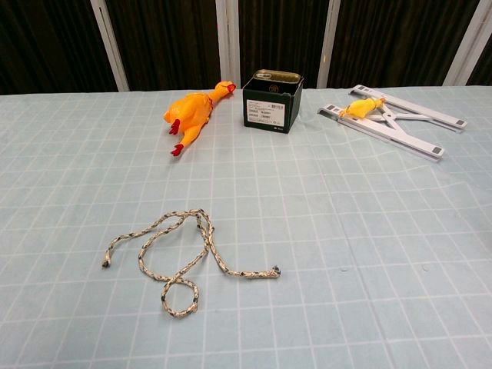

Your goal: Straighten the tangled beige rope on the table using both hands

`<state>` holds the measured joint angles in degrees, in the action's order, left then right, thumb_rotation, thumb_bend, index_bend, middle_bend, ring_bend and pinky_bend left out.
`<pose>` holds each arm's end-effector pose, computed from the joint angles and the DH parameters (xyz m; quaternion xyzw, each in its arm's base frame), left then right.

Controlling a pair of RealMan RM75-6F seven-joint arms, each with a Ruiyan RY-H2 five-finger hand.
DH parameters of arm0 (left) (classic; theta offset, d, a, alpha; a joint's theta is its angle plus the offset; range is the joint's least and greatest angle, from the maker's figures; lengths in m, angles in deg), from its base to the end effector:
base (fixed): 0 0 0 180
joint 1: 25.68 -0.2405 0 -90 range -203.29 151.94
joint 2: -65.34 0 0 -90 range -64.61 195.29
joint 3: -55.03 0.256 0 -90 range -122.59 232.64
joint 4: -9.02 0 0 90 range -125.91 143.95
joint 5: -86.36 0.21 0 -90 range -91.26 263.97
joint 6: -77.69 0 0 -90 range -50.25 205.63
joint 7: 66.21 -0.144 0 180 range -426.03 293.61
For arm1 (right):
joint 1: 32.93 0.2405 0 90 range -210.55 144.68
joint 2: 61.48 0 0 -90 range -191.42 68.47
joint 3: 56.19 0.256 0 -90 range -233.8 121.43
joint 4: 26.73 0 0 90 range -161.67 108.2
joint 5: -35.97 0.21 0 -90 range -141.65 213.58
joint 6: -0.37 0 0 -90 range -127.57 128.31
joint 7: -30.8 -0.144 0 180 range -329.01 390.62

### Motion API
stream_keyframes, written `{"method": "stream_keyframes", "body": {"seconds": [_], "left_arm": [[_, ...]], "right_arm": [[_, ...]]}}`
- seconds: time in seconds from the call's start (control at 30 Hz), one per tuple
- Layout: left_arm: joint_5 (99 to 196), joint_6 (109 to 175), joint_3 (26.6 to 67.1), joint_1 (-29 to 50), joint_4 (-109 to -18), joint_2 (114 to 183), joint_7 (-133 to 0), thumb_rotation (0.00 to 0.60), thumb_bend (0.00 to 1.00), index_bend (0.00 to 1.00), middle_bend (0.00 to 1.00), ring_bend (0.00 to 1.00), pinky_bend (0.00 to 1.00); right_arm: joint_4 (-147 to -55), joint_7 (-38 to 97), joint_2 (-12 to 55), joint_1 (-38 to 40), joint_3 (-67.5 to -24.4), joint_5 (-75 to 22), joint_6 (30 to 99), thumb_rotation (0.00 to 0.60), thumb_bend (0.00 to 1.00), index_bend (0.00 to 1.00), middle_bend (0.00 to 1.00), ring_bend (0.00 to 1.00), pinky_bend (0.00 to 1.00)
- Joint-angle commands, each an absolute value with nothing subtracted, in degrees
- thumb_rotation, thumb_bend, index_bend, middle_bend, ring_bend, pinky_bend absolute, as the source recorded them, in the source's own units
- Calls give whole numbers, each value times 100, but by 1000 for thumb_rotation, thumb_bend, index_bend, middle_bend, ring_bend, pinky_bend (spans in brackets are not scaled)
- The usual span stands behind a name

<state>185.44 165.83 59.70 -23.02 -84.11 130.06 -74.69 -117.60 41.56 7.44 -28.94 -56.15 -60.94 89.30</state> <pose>-0.2899 0.1379 0.1326 -0.6862 -0.3319 -0.3644 0.5349 -0.2854 -0.1633 0.1271 0.6619 -0.3018 0.3899 0.5646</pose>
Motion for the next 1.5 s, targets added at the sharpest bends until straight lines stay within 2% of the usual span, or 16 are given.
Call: {"method": "stream_keyframes", "body": {"seconds": [0.03,0.37,0.67,0.8,0.93,1.03,1.3,1.5], "left_arm": [[18532,16570,5969,-2300,-8410,13004,-7466,600,0,0,0,0,0],[18552,16624,5973,-2318,-8420,12977,-7419,600,0,0,0,0,0],[18563,16601,5984,-2307,-8413,12975,-7382,600,0,0,0,0,0],[18579,16606,5985,-2305,-8406,12980,-7388,600,0,0,0,0,0],[18535,16553,5960,-2280,-8416,13007,-7427,600,0,0,0,0,0],[18535,16529,5963,-2272,-8414,13020,-7465,600,0,0,0,0,0],[18567,16559,5975,-2278,-8399,13007,-7447,600,0,0,0,0,0],[18548,16547,5971,-2267,-8404,12979,-7382,600,0,0,0,0,0]], "right_arm": [[-11762,4160,747,-2894,-5616,-6100,8936,600,272,0,0,0,0],[-11799,4058,734,-2895,-5633,-6120,8940,600,273,0,0,0,0],[-12071,3046,660,-2730,-5799,-6309,8726,600,273,2,1,0,0],[-12314,2675,568,-2529,-5801,-6227,8378,600,273,87,22,0,0],[-12616,2549,536,-2254,-5728,-6154,7977,600,273,287,90,0,0],[-12783,2685,674,-2057,-5648,-6127,7719,600,273,358,131,0,0],[-13331,3305,1356,-1636,-5544,-5651,6873,600,272,374,141,0,0],[-13360,3971,1986,-1382,-5406,-5236,6468,600,273,383,144,0,0]]}}
